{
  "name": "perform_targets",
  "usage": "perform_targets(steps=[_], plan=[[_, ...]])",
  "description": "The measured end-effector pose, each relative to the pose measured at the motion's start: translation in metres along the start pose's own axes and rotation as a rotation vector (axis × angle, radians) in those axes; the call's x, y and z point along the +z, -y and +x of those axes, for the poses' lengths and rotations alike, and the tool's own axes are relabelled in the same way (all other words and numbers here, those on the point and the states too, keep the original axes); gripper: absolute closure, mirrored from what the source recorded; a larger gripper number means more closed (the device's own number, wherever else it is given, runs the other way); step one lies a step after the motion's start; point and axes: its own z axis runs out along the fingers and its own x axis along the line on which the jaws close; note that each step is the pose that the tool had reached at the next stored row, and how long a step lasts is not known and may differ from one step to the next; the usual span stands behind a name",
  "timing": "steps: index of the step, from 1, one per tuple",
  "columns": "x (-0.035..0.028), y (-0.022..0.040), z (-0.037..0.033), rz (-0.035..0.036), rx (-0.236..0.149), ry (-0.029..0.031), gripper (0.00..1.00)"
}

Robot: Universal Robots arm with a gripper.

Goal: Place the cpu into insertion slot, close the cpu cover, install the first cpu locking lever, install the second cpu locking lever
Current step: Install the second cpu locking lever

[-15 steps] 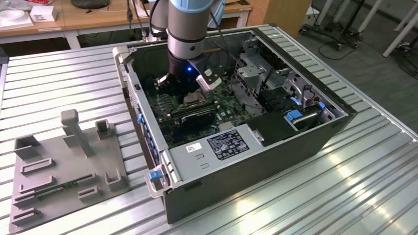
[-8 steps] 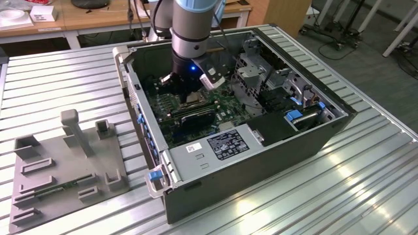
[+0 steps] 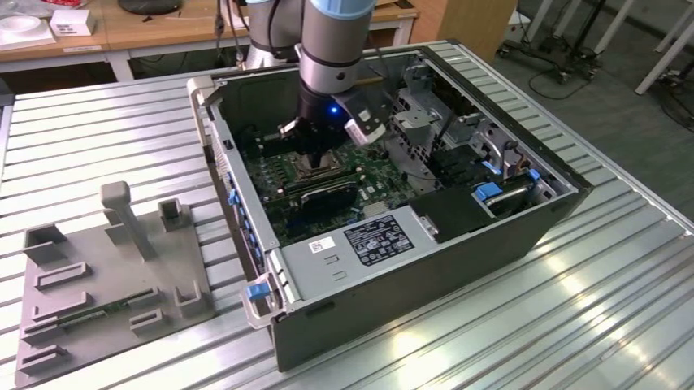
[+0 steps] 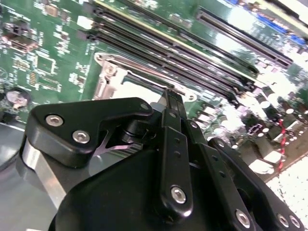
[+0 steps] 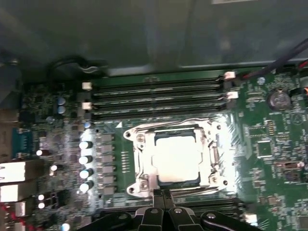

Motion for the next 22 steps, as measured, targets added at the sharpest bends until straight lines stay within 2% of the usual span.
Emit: perform_targets(steps=[6, 13, 17, 22], plan=[[0.0012, -0.0047, -0.0090, -0.0001, 0.000, 0.0000, 0.89], [0.0041, -0.0189, -0.0098, 0.0000, 0.000, 0.0000, 0.89], [0.0051, -0.0217, -0.0147, -0.0001, 0.000, -0.0001, 0.89], [0.0052, -0.0222, -0.0147, 0.0000, 0.000, 0.0000, 0.89]])
